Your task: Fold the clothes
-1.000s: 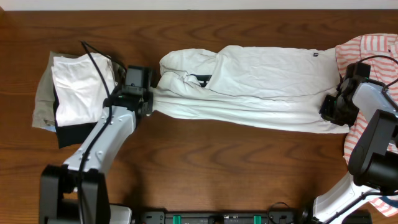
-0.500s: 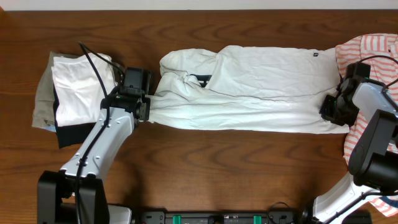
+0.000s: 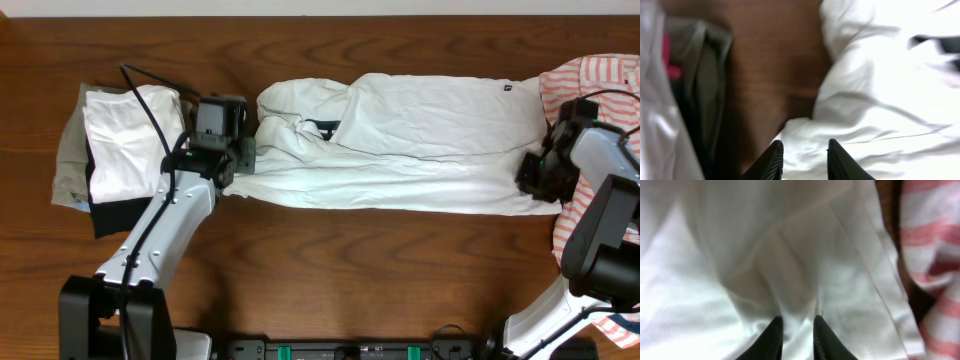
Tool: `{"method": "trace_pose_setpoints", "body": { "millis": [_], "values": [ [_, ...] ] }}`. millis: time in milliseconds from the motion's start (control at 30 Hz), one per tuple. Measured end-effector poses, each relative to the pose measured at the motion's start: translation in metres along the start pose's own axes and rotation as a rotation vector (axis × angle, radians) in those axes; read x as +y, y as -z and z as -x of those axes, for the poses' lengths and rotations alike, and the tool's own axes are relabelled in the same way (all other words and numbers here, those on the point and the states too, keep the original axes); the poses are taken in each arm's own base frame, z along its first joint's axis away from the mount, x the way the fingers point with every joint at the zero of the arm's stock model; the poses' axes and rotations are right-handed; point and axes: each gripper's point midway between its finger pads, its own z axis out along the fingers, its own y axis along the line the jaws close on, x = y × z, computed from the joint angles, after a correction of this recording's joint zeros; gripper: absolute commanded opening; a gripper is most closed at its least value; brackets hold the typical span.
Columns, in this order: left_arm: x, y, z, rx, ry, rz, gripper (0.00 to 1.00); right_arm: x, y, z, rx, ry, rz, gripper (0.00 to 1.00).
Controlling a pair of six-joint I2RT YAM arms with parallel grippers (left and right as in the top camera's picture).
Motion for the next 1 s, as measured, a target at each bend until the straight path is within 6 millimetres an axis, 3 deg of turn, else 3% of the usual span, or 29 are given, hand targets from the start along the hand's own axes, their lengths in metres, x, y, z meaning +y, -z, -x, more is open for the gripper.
{"method": "trace_pose_setpoints", "body": {
  "millis": [67,167,267,367,433,533,633,733,833,1000],
  "values": [
    [-0.008,0.007,0.018,-0.036,0.004,-0.05,0.29,0.005,0.016,0.016,-0.037,0.003,0.027,0.26],
    [-0.017,0.028,0.063,-0.137,0.012,-0.104,0.29,0.019,0.056,0.051,-0.153,0.024,0.095,0.33],
    [-0.023,0.05,0.108,-0.234,0.014,-0.146,0.3,0.034,0.112,0.074,-0.282,0.066,0.162,0.38],
    [-0.031,0.055,0.136,-0.274,0.006,-0.185,0.34,0.049,0.159,0.08,-0.377,0.129,0.21,0.43],
    [-0.038,0.042,0.143,-0.262,-0.012,-0.2,0.4,0.058,0.174,0.077,-0.401,0.161,0.23,0.43],
    [-0.051,0.003,0.131,-0.189,-0.05,-0.217,0.41,0.063,0.172,0.068,-0.37,0.184,0.24,0.43],
    [-0.071,-0.042,0.101,-0.073,-0.088,-0.244,0.42,0.063,0.165,0.065,-0.342,0.187,0.238,0.44],
    [-0.094,-0.073,0.069,0.03,-0.12,-0.274,0.42,0.062,0.161,0.06,-0.316,0.188,0.236,0.45],
    [-0.107,-0.082,0.052,0.086,-0.132,-0.289,0.42,0.062,0.159,0.056,-0.301,0.19,0.236,0.45],
    [-0.106,-0.082,0.052,0.087,-0.12,-0.275,0.49,0.062,0.159,0.055,-0.295,0.19,0.235,0.45]
  ]
}}
